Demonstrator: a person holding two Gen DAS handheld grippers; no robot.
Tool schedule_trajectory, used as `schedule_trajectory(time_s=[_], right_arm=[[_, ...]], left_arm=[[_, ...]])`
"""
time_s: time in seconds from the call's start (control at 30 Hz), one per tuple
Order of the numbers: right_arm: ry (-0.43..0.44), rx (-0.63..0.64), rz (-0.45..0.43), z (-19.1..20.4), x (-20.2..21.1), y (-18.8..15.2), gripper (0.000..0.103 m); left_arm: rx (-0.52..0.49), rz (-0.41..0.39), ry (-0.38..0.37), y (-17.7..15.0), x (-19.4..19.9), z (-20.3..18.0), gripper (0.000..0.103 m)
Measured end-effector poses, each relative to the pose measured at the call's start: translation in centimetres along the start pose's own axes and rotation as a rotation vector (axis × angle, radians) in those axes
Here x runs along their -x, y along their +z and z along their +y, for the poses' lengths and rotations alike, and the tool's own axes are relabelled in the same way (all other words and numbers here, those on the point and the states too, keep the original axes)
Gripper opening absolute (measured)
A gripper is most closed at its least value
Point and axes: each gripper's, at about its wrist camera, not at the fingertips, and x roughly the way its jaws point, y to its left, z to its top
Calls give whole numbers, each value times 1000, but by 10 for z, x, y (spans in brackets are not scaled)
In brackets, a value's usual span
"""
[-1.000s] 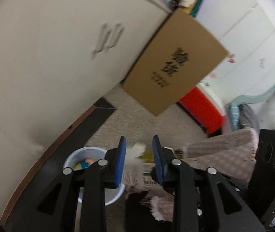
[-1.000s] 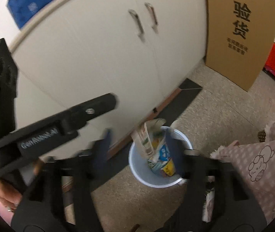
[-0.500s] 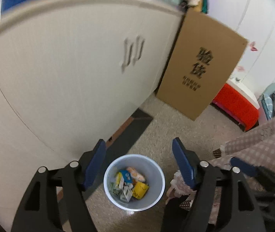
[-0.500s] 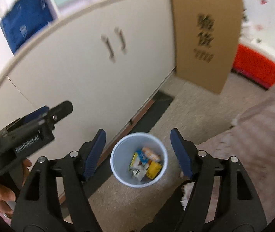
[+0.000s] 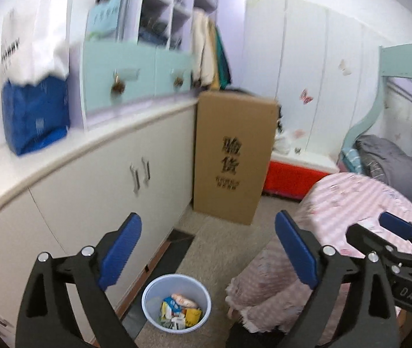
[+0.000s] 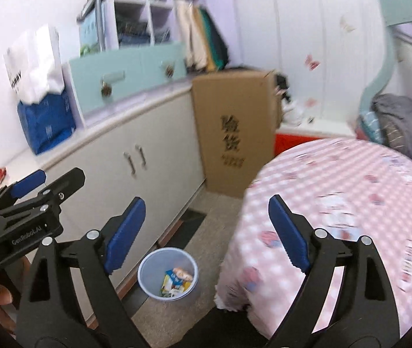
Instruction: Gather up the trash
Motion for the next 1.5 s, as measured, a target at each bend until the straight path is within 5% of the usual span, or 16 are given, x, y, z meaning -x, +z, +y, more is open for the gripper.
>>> schedule_trajectory(time_s=[0.17,0.47,0.87,1.5], right_arm=[[-74,10,-125,-14,76,-12,89],[-204,26,-239,-30,153,-43,92],[-226,-25,-249,-46,181,-58,92],[-222,-34,-231,-48,182,-62,92]], left_arm=[[-59,-95,-49,-1,65,-41,93],[-126,-183,-122,-21,139,-91,93],[-169,-235,-140,-36,174,-109,93],[-179,-225,-149,-36,178,-113,93]])
